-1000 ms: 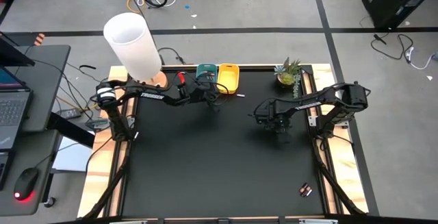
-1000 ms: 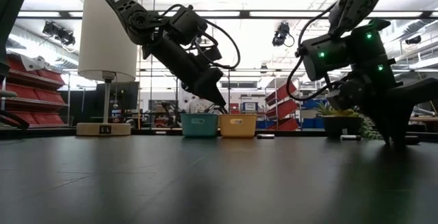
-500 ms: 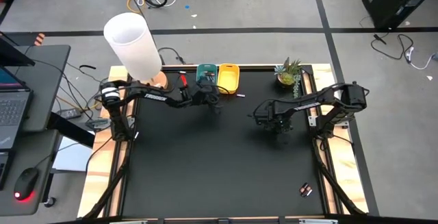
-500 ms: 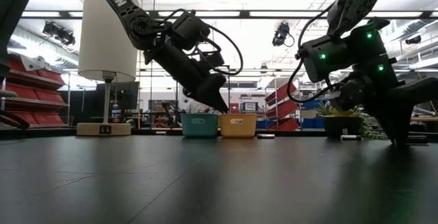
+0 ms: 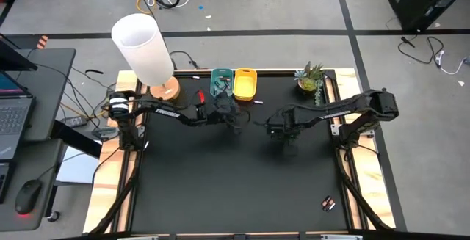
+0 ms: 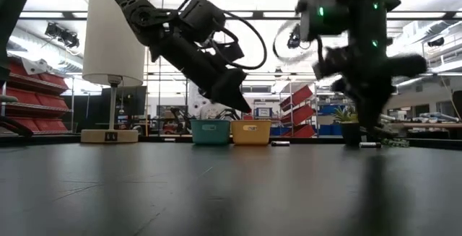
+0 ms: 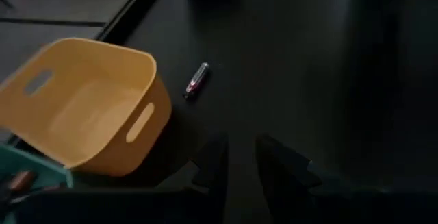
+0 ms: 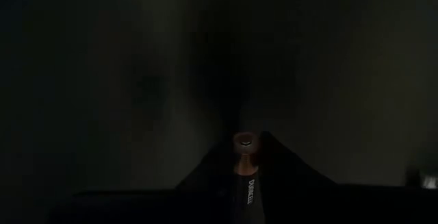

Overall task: Sort batteries
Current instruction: Put the gold black battery into the blue bin

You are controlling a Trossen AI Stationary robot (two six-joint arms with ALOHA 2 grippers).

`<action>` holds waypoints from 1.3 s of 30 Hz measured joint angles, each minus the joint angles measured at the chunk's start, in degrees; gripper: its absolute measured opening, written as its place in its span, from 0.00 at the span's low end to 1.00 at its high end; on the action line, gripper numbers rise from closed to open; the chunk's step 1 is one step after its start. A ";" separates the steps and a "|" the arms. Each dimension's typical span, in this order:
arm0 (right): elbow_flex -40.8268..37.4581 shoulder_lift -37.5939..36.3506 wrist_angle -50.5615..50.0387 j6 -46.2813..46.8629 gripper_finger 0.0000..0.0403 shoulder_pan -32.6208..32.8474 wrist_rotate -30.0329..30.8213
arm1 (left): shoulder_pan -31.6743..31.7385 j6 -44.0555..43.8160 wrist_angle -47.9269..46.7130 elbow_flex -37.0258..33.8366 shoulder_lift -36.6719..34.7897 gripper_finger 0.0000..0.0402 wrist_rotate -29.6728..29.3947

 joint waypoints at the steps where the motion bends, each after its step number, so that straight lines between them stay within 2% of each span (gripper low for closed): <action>1: -0.32 -1.27 2.83 0.14 0.08 0.49 -0.89 | -1.01 0.05 -0.03 -0.69 -0.52 0.22 -1.78; 6: -4.53 -8.22 21.91 1.95 0.08 2.46 -3.09 | -6.11 2.79 2.60 -6.09 -5.74 0.22 -9.11; 11: -11.32 -10.99 49.14 3.51 0.08 2.03 -5.55 | -9.71 8.48 10.98 -11.48 -11.27 0.22 -8.10; 14: -12.61 -9.91 58.37 5.57 0.08 0.79 -6.01 | -11.26 10.75 12.61 -13.15 -13.41 0.22 -7.69; 21: -12.82 -4.68 64.67 5.79 0.08 0.49 -0.11 | -13.69 15.73 13.04 -13.64 -14.65 0.22 -7.61; 29: -13.04 -1.49 67.79 8.92 0.09 0.82 0.28 | -13.25 16.47 13.03 -13.62 -14.43 0.22 -7.16; 33: -14.94 -1.98 72.52 9.69 0.09 0.90 0.30 | -13.24 16.72 12.89 -13.62 -14.43 0.22 -4.96; 39: -17.28 -1.67 80.64 10.11 0.09 1.51 0.80 | -13.04 16.55 13.89 -13.62 -14.40 0.26 -4.86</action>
